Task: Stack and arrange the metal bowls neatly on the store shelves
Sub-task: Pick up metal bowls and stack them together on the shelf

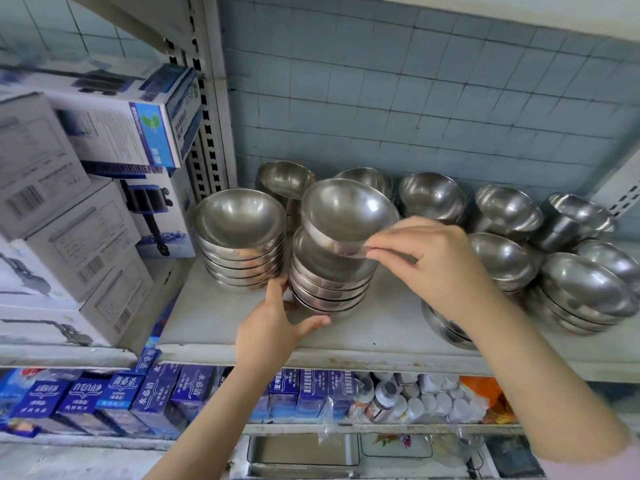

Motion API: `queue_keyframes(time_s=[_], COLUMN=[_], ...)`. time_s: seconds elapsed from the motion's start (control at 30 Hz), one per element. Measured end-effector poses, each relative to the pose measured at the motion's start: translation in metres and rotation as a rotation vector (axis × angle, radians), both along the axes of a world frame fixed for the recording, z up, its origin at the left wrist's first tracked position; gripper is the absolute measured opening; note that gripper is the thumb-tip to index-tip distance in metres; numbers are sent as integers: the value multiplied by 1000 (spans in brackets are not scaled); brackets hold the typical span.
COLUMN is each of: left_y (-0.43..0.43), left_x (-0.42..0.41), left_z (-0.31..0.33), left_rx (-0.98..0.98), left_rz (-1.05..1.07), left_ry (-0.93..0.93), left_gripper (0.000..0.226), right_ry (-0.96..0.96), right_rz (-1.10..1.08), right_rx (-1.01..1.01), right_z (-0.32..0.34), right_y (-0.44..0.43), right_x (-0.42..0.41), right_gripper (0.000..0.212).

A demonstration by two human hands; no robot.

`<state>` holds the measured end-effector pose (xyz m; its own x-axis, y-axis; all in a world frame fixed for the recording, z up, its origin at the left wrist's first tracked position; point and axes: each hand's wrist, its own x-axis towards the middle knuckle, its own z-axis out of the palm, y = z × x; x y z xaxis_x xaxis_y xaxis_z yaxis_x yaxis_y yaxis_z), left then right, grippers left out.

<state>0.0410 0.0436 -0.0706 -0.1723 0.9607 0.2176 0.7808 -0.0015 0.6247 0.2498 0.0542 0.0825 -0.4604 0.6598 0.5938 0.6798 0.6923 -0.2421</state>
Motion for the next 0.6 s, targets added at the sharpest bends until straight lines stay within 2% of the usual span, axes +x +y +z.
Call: queue_keyframes(time_s=[0.37, 0.6], left_y=[-3, 2], left_x=[-6, 1], left_z=[0, 1], left_rx=[27, -31], left_rz=[-69, -44], left_ry=[-54, -114], left_gripper=[95, 96], right_ry=[-49, 124], right_rz=[-38, -159], right_rx=[-52, -174], right_z=[-34, -45], right_y=[-2, -12], right_x=[-10, 7], right_gripper=[16, 48])
